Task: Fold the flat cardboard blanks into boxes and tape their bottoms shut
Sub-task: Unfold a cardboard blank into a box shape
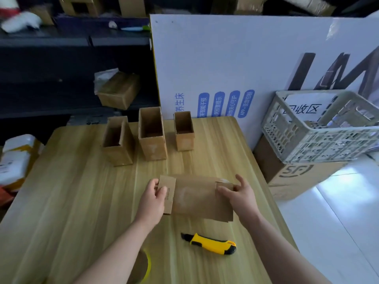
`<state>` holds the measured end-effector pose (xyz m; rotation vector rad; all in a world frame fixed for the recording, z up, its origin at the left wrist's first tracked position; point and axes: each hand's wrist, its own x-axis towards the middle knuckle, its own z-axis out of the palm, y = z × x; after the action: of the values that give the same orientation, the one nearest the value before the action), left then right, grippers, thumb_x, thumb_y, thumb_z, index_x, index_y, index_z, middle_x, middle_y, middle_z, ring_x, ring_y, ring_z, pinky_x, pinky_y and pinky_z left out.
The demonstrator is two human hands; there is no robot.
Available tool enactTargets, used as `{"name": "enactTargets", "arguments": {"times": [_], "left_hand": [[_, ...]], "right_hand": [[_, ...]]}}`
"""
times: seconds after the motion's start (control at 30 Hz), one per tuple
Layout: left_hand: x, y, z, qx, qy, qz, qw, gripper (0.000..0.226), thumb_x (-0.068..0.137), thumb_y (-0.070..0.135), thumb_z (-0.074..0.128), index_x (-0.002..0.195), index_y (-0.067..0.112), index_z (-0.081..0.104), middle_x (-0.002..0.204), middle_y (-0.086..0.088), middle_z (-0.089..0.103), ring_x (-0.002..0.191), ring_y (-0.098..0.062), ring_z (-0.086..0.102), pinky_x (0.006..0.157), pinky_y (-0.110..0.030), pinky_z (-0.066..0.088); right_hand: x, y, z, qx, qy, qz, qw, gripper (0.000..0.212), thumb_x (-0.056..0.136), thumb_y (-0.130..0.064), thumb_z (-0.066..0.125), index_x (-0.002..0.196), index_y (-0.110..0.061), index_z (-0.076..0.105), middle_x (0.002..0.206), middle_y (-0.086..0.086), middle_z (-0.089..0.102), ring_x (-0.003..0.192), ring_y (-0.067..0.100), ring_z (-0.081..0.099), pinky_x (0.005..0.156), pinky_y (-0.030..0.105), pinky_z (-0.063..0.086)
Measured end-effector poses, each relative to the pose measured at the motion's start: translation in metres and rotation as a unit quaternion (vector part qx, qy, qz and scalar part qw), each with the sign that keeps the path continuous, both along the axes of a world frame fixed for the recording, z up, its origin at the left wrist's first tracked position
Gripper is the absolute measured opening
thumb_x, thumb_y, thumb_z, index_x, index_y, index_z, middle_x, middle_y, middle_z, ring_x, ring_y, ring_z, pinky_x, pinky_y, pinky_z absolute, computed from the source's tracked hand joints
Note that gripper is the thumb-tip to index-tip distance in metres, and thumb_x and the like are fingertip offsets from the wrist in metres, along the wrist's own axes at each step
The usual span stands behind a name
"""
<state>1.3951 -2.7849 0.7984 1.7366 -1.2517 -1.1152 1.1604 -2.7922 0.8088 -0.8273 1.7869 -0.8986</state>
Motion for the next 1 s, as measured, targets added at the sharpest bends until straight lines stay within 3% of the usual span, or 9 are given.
{"name": "enactTargets", "arguments": {"times": [0.13, 0.27, 0.4, 0.47, 0.63, 0.7, 0.77, 0.93, 1.0], "left_hand": [[0.018, 0.003, 0.025, -0.045, -0.002, -0.038, 0.998, 0.014, 0.098, 0.025, 0.051, 0.098, 0.038, 0.051, 0.097, 0.008, 0.068, 0.089, -0.009, 0.065, 0.079, -0.028, 0.052], [0.047, 0.010, 0.040, -0.028, -0.001, -0.052, 0.998, 0.022, 0.100, 0.043, 0.043, 0.114, 0.031, 0.055, 0.116, 0.015, 0.061, 0.107, -0.006, 0.058, 0.094, -0.028, 0.045], [0.086, 0.013, 0.034, 0.017, 0.000, -0.020, 1.000, 0.036, 0.101, 0.044, 0.037, 0.106, 0.023, 0.065, 0.105, 0.000, 0.070, 0.101, -0.019, 0.064, 0.093, -0.044, 0.051], [0.099, 0.011, 0.031, 0.049, -0.036, -0.009, 0.998, 0.030, 0.099, 0.032, 0.048, 0.121, 0.016, 0.060, 0.116, -0.006, 0.067, 0.107, -0.025, 0.062, 0.096, -0.047, 0.049], [0.122, 0.007, 0.027, 0.118, -0.063, 0.003, 0.991, 0.078, 0.085, 0.021, 0.072, 0.149, 0.008, 0.029, 0.150, -0.017, 0.030, 0.128, -0.035, 0.045, 0.106, -0.042, 0.038], [0.130, 0.004, 0.023, 0.124, -0.005, -0.003, 0.992, 0.056, 0.084, 0.012, 0.072, 0.135, 0.006, 0.048, 0.136, -0.020, 0.050, 0.104, -0.031, 0.060, 0.085, -0.039, 0.054], [0.130, 0.003, 0.025, 0.128, 0.024, 0.006, 0.991, 0.028, 0.088, 0.002, 0.065, 0.115, 0.003, 0.058, 0.114, -0.024, 0.063, 0.076, -0.025, 0.062, 0.051, -0.027, 0.053], [0.124, -0.005, 0.023, 0.124, -0.012, 0.092, 0.988, 0.020, 0.091, 0.001, 0.053, 0.108, 0.012, 0.056, 0.098, -0.010, 0.062, 0.079, -0.026, 0.062, 0.047, -0.026, 0.050], [0.118, -0.006, 0.021, 0.122, -0.063, 0.103, 0.985, 0.017, 0.090, 0.003, 0.051, 0.103, 0.013, 0.056, 0.096, -0.009, 0.062, 0.077, -0.023, 0.061, 0.043, -0.022, 0.046]], "right_hand": [[0.018, 0.004, 0.012, -0.005, -0.026, 0.031, 0.999, 0.060, 0.080, -0.008, 0.074, 0.133, -0.026, 0.053, 0.114, 0.005, 0.061, 0.094, 0.019, 0.062, 0.076, 0.033, 0.056], [0.041, 0.010, 0.014, -0.009, -0.156, -0.034, 0.987, 0.038, 0.082, 0.000, 0.065, 0.117, -0.017, 0.063, 0.105, 0.009, 0.062, 0.083, 0.023, 0.060, 0.065, 0.031, 0.050], [0.057, 0.018, 0.009, 0.009, -0.195, -0.046, 0.980, 0.025, 0.085, -0.002, 0.062, 0.110, -0.006, 0.065, 0.091, 0.010, 0.063, 0.079, 0.023, 0.056, 0.067, 0.031, 0.047], [0.063, 0.021, 0.004, 0.021, -0.199, -0.029, 0.979, 0.023, 0.085, -0.003, 0.060, 0.107, -0.006, 0.067, 0.094, 0.010, 0.062, 0.084, 0.025, 0.055, 0.073, 0.034, 0.044], [0.074, 0.023, -0.001, 0.045, -0.218, -0.010, 0.975, 0.049, 0.058, -0.017, 0.055, 0.105, -0.008, 0.067, 0.100, 0.006, 0.060, 0.090, 0.023, 0.052, 0.071, 0.030, 0.039], [0.072, 0.022, -0.007, 0.060, -0.218, -0.007, 0.974, 0.049, 0.059, -0.019, 0.056, 0.105, -0.009, 0.068, 0.102, 0.007, 0.061, 0.091, 0.024, 0.053, 0.072, 0.031, 0.040], [0.067, 0.017, -0.016, 0.073, -0.203, -0.024, 0.976, 0.044, 0.067, -0.021, 0.066, 0.109, -0.006, 0.068, 0.104, 0.010, 0.063, 0.094, 0.027, 0.056, 0.077, 0.033, 0.042], [0.079, 0.011, -0.027, 0.079, -0.046, 0.023, 0.996, 0.064, 0.085, -0.041, 0.070, 0.137, -0.011, 0.047, 0.130, 0.008, 0.052, 0.118, 0.026, 0.050, 0.091, 0.034, 0.040], [0.090, 0.010, -0.017, 0.050, -0.054, 0.066, 0.995, 0.062, 0.086, -0.048, 0.066, 0.136, -0.014, 0.050, 0.136, 0.004, 0.052, 0.122, 0.022, 0.049, 0.096, 0.033, 0.039]]}}
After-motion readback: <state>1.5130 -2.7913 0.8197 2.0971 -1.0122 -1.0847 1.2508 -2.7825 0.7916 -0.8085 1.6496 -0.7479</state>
